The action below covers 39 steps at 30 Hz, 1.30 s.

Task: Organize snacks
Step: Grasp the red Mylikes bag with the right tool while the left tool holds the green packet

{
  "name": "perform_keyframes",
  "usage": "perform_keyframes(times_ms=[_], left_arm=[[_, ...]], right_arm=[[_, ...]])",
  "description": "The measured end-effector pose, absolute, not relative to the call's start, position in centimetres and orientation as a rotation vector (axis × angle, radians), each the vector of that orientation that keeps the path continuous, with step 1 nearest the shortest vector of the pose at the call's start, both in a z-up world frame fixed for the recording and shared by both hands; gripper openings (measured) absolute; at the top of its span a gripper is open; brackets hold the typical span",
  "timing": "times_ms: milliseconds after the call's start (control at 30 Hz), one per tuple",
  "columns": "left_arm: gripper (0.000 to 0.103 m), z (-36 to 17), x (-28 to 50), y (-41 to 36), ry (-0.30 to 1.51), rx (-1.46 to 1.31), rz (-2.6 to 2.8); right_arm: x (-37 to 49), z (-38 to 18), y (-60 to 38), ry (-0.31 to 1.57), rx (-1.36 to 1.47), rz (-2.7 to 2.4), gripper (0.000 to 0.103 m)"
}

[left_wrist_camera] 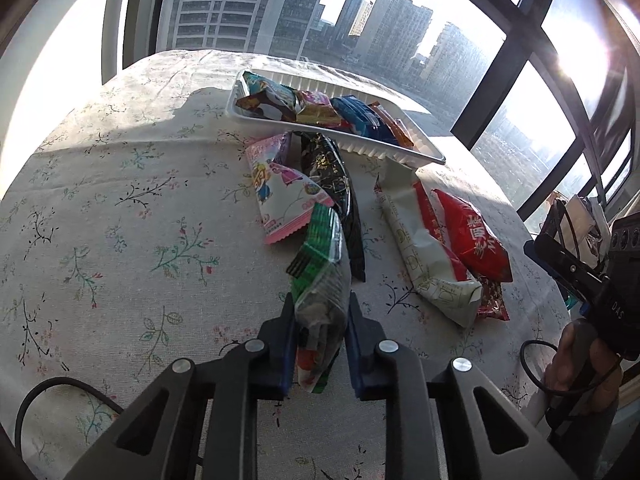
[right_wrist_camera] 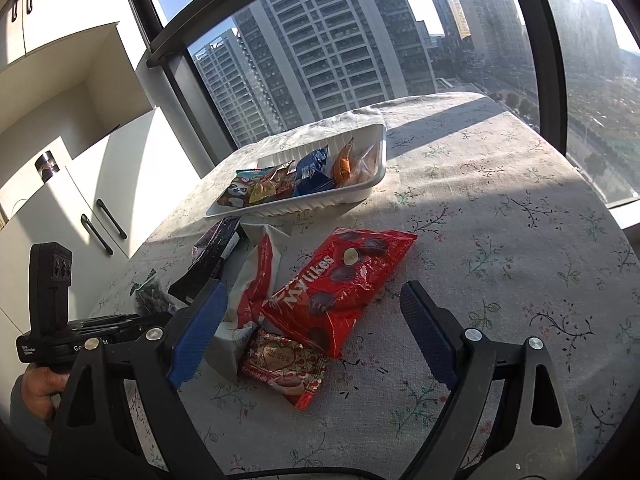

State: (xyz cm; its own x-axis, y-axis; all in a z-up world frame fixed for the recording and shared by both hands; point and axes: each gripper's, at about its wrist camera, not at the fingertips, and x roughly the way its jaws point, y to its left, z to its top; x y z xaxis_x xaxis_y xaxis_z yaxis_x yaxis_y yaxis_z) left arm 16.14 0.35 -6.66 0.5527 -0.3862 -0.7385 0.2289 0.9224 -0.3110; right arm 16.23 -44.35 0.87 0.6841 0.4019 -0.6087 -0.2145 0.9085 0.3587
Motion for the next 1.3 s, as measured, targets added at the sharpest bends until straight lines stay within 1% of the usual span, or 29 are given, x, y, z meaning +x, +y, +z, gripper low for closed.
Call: perform_keyframes(times_ms=[133, 500, 700, 833, 933, 1000, 1100, 1300], left_arm=[[0.022, -6.6, 15.7, 1.4, 0.908, -0.206, -0.380], [0.022, -6.7, 15.7, 1.8, 0.898, -0.214, -0.414], [0.022, -6.9, 15.8, 2.0, 0.904, -0.217, -0.417], [0.022, -7.0, 15.8, 2.0, 0.902, -0.216, -0.424], [0.022, -7.0, 15.8, 2.0, 0.901, -0.219, -0.430], [0.022, -7.1, 15.8, 2.0, 0.901, -0.220, -0.432], [0.022, -7.1, 15.8, 2.1, 0.901, -0.220, -0.431], [0.022, -7.0, 15.7, 2.2, 0.897, -0.221, -0.429]], right_arm=[[17.3, 0.3, -44.6, 0.796, 0.294, 0.341, 0.085], [21.8, -1.7, -42.6, 0.976, 0.286, 0.306, 0.085], [23.0, -2.3, -41.0, 0.997, 0.240, 0.299, 0.084], [23.2, -2.6, -40.3, 0.994, 0.196, 0.286, 0.080], [23.4, -2.7, -40.1, 0.993, 0.160, 0.275, 0.067], [23.5, -2.7, -39.9, 0.994, 0.134, 0.265, 0.051], [23.4, -2.8, -39.7, 0.992, 0.099, 0.260, 0.043], [22.8, -2.4, -40.4, 0.962, 0.127, 0.264, 0.033]])
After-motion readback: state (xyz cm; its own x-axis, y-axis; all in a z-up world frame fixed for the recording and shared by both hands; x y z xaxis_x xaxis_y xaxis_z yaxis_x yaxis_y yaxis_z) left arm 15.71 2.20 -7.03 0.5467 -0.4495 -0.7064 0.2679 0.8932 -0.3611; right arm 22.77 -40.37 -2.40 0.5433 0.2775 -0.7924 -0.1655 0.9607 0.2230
